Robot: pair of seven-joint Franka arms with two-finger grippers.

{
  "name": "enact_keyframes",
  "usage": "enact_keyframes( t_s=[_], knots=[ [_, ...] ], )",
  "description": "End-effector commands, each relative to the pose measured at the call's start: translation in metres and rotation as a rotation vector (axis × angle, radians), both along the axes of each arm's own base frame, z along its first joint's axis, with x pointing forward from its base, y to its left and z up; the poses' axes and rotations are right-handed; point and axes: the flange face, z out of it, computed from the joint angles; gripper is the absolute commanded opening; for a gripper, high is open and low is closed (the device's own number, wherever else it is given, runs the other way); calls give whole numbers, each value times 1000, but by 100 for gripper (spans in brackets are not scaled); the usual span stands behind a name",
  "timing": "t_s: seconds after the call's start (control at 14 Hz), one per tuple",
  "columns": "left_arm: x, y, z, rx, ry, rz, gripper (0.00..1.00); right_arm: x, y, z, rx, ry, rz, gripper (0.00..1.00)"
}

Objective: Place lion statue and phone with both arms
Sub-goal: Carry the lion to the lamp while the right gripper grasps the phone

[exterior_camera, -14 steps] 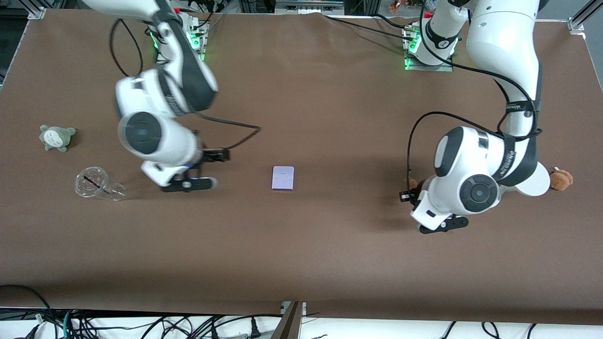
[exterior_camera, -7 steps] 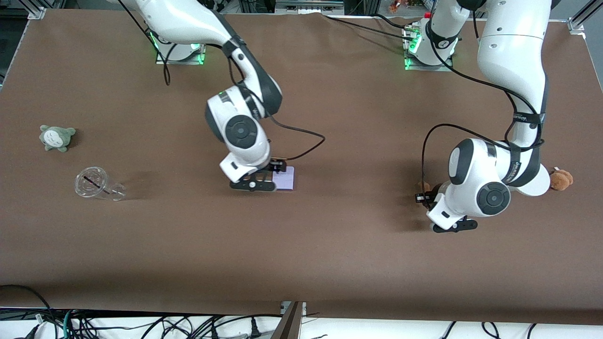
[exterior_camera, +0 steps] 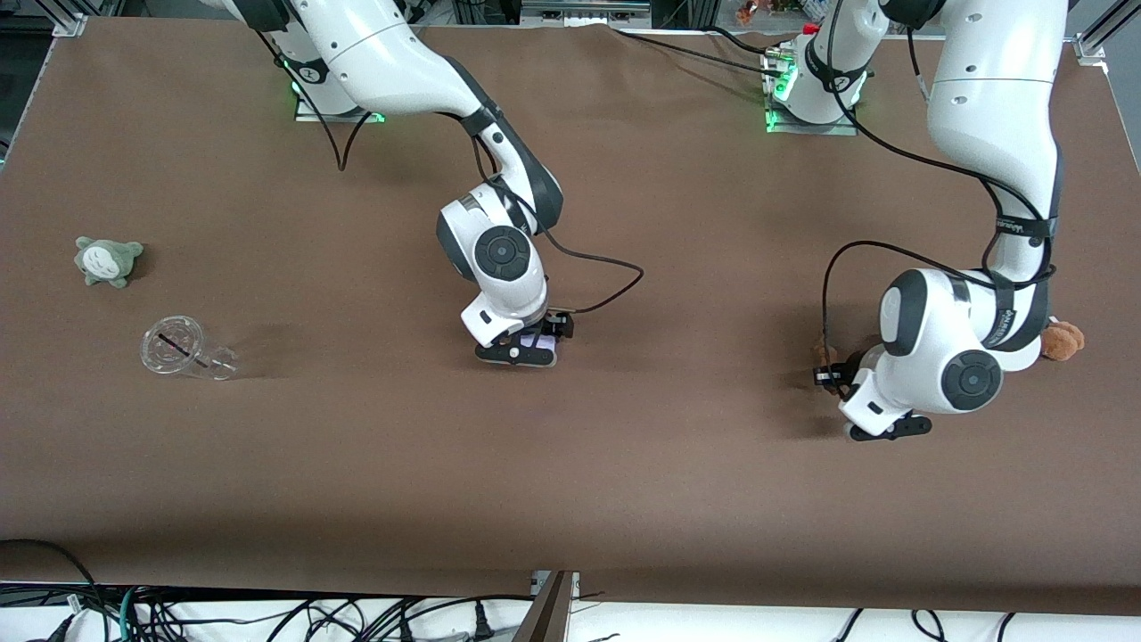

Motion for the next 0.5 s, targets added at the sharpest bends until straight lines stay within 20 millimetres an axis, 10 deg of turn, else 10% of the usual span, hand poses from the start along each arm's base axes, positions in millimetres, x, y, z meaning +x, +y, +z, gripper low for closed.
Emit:
enact_keyframes(
  t_s=[0.0,0.43],
  knots=[
    [-2,10,-8,-8,-17,-48,0,0,4,-6,-4,-16,-12,100],
    [-5,12,-25,-8,7,-63,0,-6,7,-22,-18,-7,2,100]
  ],
)
